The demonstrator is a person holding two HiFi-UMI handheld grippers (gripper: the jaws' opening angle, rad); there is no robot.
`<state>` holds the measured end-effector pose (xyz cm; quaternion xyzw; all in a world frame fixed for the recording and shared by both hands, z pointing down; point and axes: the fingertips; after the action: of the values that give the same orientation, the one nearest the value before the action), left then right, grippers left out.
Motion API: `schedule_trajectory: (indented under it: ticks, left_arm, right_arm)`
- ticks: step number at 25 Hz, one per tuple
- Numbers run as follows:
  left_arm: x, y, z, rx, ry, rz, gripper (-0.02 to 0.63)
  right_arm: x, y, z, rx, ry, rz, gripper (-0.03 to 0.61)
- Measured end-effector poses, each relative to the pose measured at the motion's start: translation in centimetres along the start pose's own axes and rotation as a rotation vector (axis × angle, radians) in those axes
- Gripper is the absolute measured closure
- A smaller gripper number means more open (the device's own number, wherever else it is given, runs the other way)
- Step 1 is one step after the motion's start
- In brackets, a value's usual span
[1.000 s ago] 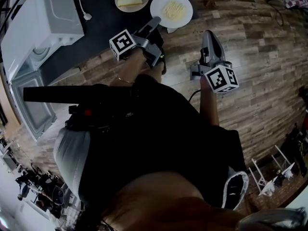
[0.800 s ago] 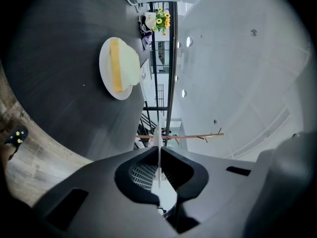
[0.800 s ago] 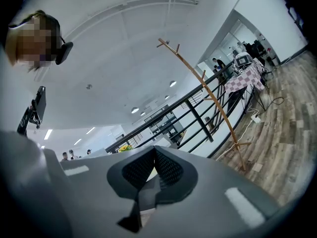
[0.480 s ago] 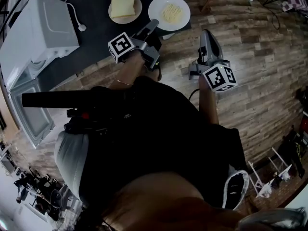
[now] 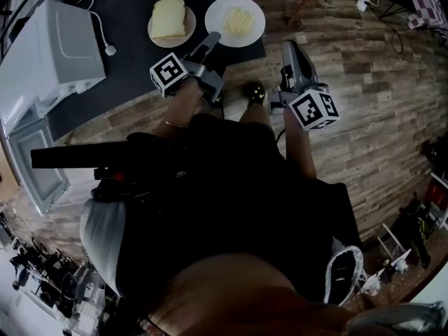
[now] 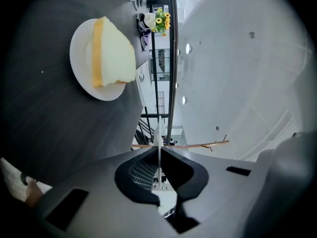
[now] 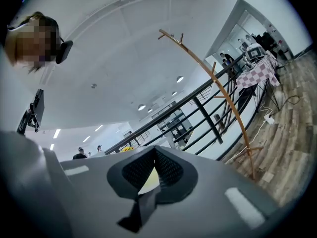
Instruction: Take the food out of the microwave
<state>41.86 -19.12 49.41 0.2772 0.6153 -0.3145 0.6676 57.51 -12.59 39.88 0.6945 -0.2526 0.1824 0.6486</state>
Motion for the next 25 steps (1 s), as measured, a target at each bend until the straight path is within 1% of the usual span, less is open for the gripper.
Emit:
schedule_trajectory:
  ticks: [3, 7, 12, 15, 18, 25]
  left_arm:
    - [0.2, -0.3, 1.2, 0.067, 0.001, -0.011, 0.597]
    - [0.1, -0.2, 1.9, 0.135, 0.009, -0.024, 0.598]
    - [-1.4, -0.5, 1.5, 0.2, -0.03, -0.023, 0.597]
    - [-1.5, -0.6, 1.5, 0.222, -0.037, -0.039, 0.597]
    - [-2.1, -1.0, 1.4, 0.241, -0.056, -0.032, 0.597]
    - [-4.0, -1.7, 1.2, 0.266, -0.101, -0.029, 0.597]
  right_arm:
    - [1.0, -1.7, 1.9, 0.009, -0.029, 0.002, 0.578]
    - [2.2, -2.9, 3.9, -0.017, -0.089, -0.013, 0.578]
    - [2.8, -2.3, 5.4, -0.065, -0.129, 0.02, 0.578]
    - [3.1, -1.6, 5.7, -0.092, -0.137, 0.033, 0.578]
    - [3.5, -1.2, 5.8, -0.109, -0.138, 0.051, 0.578]
    - [5.0, -0.9, 5.6, -0.1, -0.099, 0.048, 0.578]
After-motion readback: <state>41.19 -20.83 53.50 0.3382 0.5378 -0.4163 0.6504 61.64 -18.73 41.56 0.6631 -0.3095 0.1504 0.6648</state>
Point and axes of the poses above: the fingertips, and each gripper's own axes: z forward along the fingers, x to its right, y out of its underside, and after that the axes turned 12 degrees about x, right-handed
